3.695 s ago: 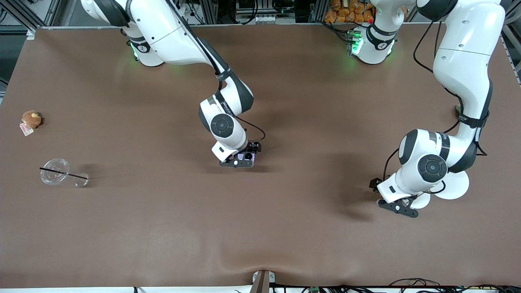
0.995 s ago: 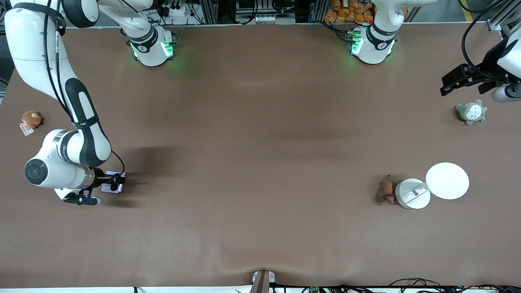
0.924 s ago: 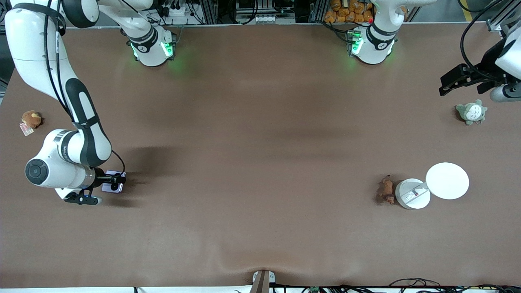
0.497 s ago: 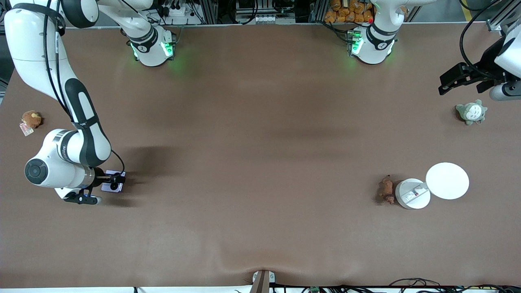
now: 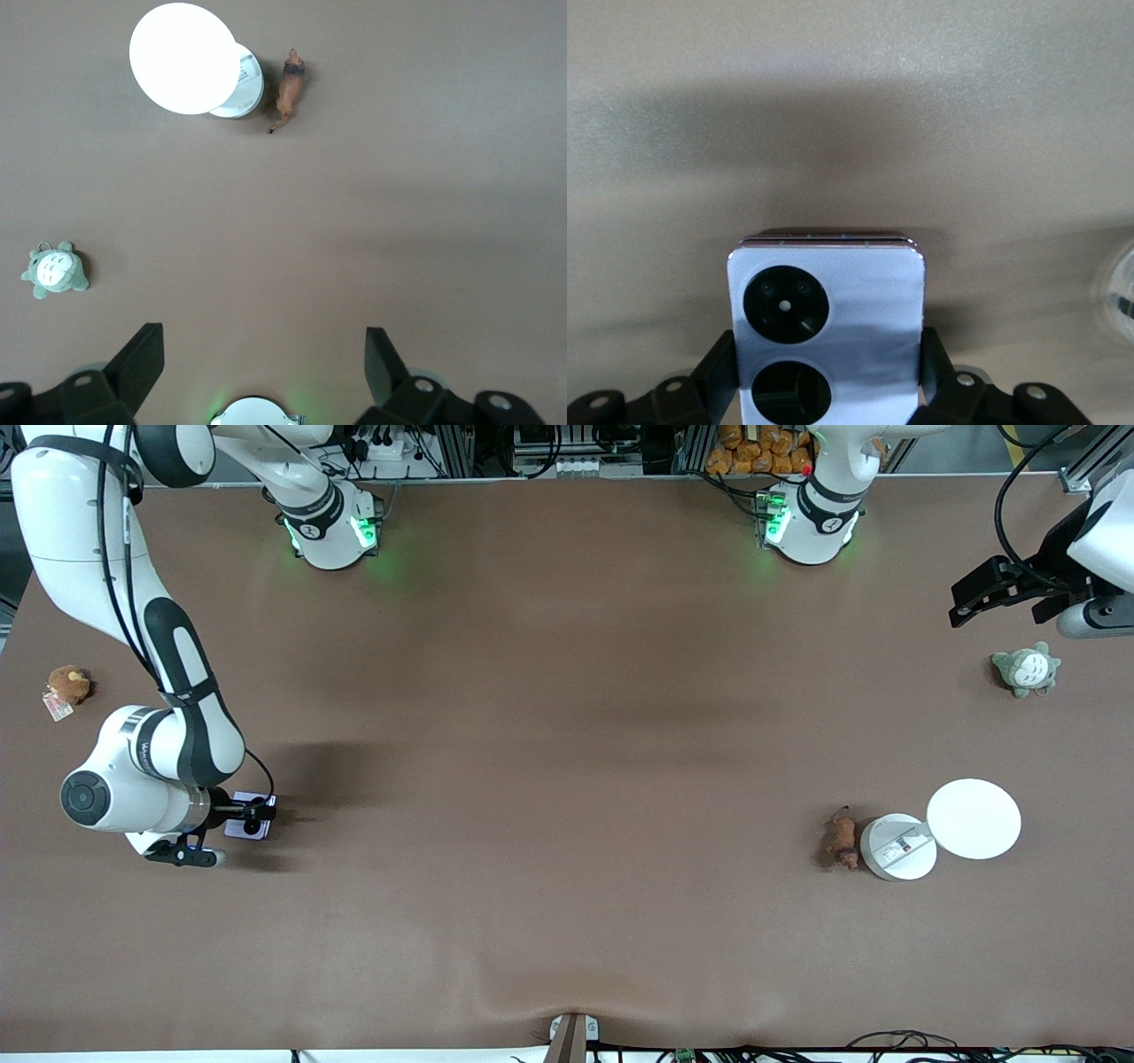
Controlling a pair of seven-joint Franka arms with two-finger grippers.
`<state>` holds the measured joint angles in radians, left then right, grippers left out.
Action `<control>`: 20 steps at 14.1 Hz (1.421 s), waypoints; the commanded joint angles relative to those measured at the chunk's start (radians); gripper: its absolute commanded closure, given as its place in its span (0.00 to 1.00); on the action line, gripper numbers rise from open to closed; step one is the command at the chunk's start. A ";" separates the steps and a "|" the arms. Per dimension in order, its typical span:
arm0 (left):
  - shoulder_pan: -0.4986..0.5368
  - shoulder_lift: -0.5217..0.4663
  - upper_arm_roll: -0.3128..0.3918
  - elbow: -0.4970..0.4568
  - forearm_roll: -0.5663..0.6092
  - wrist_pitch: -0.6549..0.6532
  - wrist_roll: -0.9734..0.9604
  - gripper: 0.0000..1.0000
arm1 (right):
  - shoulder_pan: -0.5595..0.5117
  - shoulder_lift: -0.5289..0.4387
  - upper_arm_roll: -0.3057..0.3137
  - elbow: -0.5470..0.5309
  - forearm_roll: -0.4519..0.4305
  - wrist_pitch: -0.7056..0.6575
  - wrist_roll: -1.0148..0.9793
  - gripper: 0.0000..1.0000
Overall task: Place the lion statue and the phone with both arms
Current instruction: 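Raise the left gripper away while the right gripper holds the phone low, then set the phone beside the clear cup and open the right gripper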
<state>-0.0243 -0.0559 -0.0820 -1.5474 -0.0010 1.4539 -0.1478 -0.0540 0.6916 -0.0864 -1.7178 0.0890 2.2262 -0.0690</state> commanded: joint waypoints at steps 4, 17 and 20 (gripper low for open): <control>0.011 -0.018 -0.012 -0.014 -0.004 -0.003 -0.007 0.00 | -0.017 -0.012 0.017 0.023 -0.014 -0.006 -0.002 0.00; 0.014 -0.016 -0.008 -0.023 -0.002 -0.001 -0.006 0.00 | 0.014 -0.030 0.025 0.605 0.005 -0.730 0.000 0.00; 0.012 -0.016 -0.008 -0.025 -0.002 -0.001 -0.007 0.00 | 0.020 -0.136 0.019 0.667 0.000 -0.839 0.000 0.00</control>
<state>-0.0207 -0.0558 -0.0828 -1.5592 -0.0010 1.4539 -0.1478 -0.0335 0.6253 -0.0679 -1.0795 0.0941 1.4491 -0.0686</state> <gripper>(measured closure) 0.000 0.000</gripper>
